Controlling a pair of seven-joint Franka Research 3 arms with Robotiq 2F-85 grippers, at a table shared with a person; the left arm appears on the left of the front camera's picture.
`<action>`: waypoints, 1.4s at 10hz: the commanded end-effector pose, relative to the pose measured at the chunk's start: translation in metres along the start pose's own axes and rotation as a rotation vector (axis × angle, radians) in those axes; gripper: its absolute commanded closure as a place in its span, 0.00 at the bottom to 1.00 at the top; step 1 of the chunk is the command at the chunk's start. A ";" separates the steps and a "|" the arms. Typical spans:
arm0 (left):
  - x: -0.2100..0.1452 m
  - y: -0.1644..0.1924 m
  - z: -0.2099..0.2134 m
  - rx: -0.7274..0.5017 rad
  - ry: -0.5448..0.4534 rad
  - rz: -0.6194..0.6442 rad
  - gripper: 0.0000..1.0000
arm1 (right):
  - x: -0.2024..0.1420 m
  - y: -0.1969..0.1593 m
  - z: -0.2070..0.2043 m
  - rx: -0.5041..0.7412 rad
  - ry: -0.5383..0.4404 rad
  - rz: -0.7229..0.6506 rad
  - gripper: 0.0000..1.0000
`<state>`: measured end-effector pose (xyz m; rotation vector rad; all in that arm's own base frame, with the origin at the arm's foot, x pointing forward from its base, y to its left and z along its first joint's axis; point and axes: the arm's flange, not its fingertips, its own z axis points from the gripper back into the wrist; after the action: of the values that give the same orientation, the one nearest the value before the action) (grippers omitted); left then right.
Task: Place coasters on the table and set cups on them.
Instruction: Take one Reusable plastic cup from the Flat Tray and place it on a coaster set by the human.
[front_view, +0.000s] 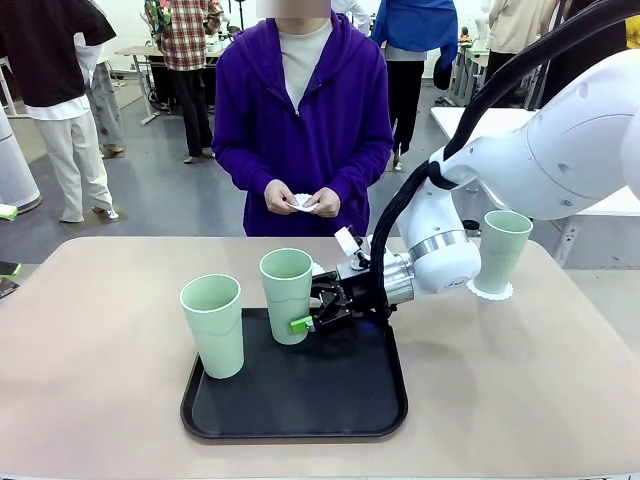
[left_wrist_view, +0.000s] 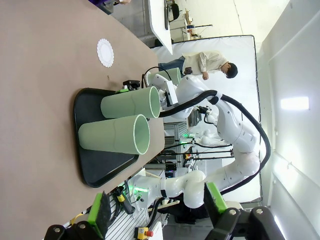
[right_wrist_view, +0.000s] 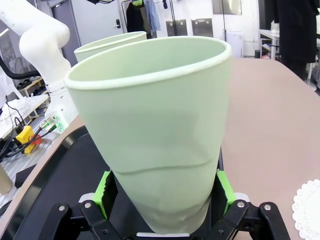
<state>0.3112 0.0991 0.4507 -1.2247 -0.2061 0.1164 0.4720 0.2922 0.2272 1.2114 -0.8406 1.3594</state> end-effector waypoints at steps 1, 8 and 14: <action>0.000 0.000 0.002 -0.017 -0.004 -0.014 0.00 | -0.001 -0.009 -0.007 0.015 0.019 -0.005 0.00; 0.000 0.000 0.002 -0.017 -0.004 -0.014 0.00 | 0.001 -0.012 -0.014 0.047 -0.014 -0.012 0.60; 0.000 0.000 0.002 -0.017 -0.004 -0.014 0.00 | 0.072 0.034 0.013 -0.048 -0.114 -0.075 1.00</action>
<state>0.3112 0.0991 0.4506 -1.2248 -0.2060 0.1165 0.4685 0.3012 0.2667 1.2806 -0.8678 1.2782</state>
